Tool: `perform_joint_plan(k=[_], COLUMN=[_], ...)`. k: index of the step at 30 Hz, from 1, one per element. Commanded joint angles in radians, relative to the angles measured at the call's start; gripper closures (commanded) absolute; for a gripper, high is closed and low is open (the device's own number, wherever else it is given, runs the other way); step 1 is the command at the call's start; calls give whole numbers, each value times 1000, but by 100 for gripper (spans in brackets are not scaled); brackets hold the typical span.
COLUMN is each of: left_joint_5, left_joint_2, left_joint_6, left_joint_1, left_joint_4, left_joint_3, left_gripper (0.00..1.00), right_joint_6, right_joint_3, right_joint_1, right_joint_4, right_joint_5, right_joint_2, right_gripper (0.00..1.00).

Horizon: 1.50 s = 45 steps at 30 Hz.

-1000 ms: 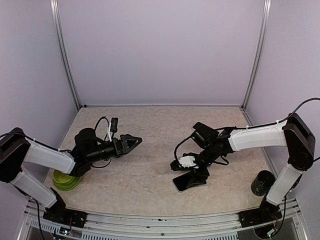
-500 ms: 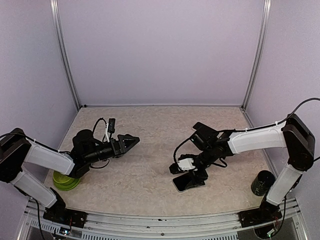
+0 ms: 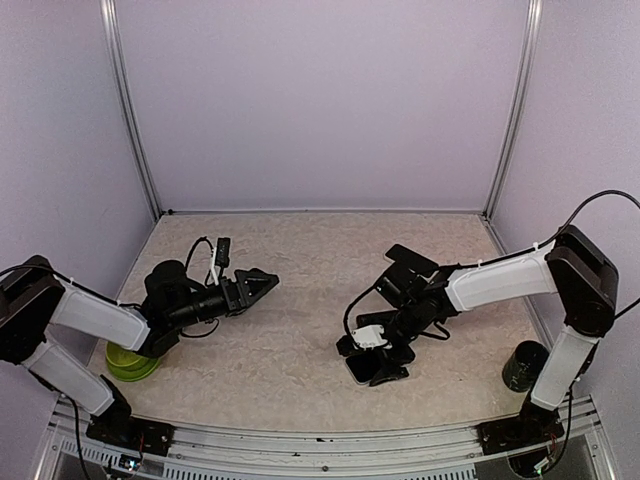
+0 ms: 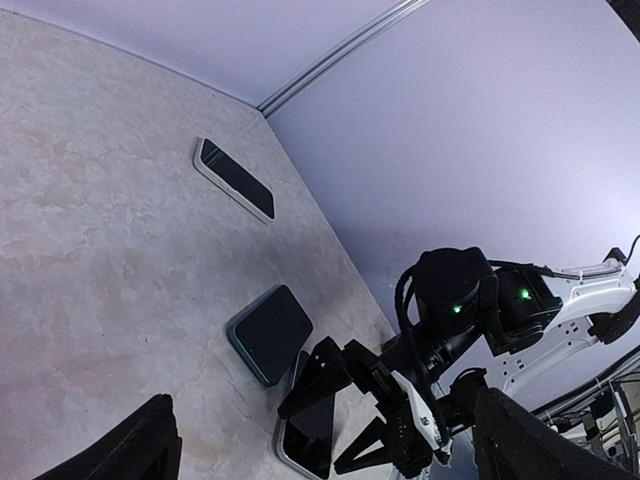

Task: Put the phone into the phone case
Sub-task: Pick up the phone at the center of the board.

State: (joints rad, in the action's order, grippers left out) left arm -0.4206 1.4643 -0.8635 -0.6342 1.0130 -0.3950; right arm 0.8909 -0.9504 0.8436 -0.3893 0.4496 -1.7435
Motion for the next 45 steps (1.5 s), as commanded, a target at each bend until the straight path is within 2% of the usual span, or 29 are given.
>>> perform_joint_plan(k=[1, 9, 16, 20, 28, 37, 45], left_joint_5=[-14, -15, -16, -19, -26, -20, -17], left_joint_2=[4, 12, 19, 21, 35, 54, 100], left_joint_6=[-1, -5, -19, -25, -38, -39, -24], left_joint_1=[10, 13, 21, 22, 22, 21, 15], left_joint_4=[36, 36, 42, 49, 58, 37, -7], left_joint_3=[8, 9, 10, 14, 7, 1, -35], left_gripper=[1, 1, 1, 1, 1, 1, 2], right_joint_6=[-19, -41, -66, -78, -112, -142, -223], right_joint_3=[-3, -10, -23, -24, -53, -56, -22], right_joint_1=[13, 14, 14, 13, 13, 14, 13], right_joint_4=[18, 46, 60, 81, 185, 349, 569], right_joint_5=[5, 11, 18, 19, 46, -3, -41], right_joint_2=[-44, -73, -94, -101, -110, -92, -62], right_gripper=[2, 7, 17, 27, 40, 41, 43])
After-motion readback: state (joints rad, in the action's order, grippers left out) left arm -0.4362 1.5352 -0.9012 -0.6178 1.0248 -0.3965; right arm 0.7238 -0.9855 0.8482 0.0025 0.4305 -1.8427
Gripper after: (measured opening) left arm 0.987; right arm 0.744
